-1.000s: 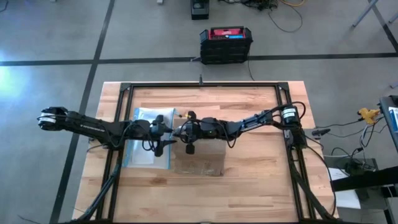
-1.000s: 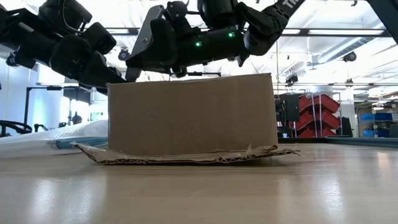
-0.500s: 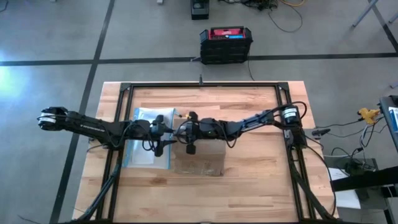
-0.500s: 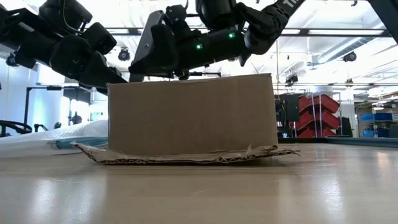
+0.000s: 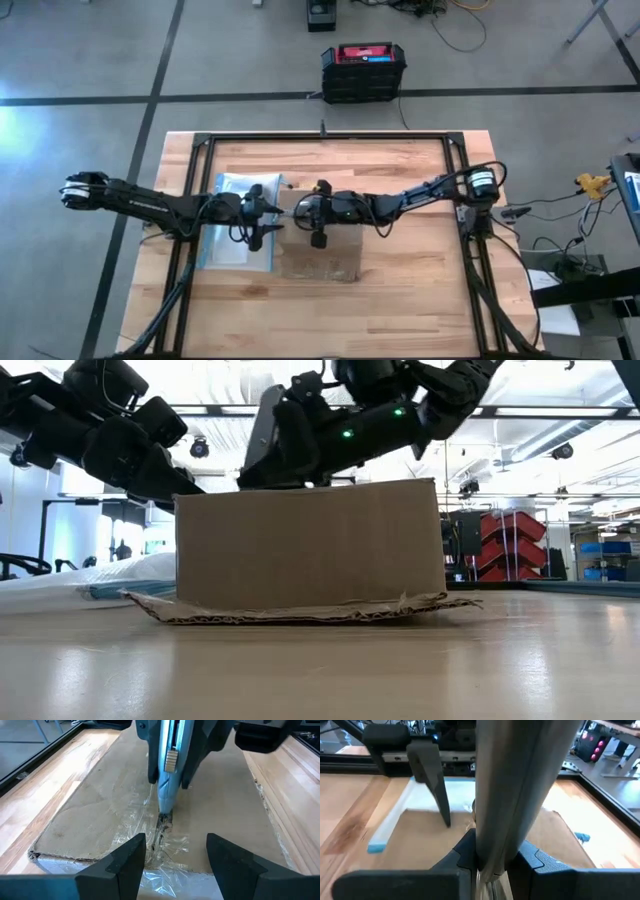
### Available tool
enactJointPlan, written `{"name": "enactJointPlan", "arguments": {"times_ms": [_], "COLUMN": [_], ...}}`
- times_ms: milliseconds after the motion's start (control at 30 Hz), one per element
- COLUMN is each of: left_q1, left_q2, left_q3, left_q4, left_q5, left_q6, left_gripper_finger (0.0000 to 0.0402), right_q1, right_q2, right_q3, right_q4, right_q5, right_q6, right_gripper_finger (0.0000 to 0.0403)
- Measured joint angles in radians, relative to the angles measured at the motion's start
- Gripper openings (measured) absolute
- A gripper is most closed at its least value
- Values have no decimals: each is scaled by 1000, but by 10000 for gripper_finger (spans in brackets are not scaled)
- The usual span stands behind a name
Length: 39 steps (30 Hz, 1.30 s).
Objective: Unpack boxes
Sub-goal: Break down the cardboard box until it is fully flat
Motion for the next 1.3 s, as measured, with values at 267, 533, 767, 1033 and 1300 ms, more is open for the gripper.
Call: {"name": "enactJointPlan", "arguments": {"times_ms": [267, 533, 767, 1033, 1300], "left_q1": [0, 0, 0, 0, 0], "left_q2": [0, 0, -1, -3, -8], "left_q3": [0, 1, 2, 2, 5], "left_q4": [-4, -7, -13, -25, -46], "left_q5": [-2, -5, -5, -8, -22], "left_q6": [4, 5, 6, 3, -21], "left_gripper_finger": [197, 197, 197, 197, 197], "right_q1": [-2, -26, -29, -22, -20], "right_q2": [-136, -281, -385, -474, -567], "right_q3": [-144, -280, -349, -383, -393], "right_q4": [-10, -18, -88, -167, -311], "right_q5": [-6, -66, -65, -64, -52], "right_q6": [13, 29, 74, 100, 132], "right_gripper_finger": [50, 50, 50, 50, 50]}}
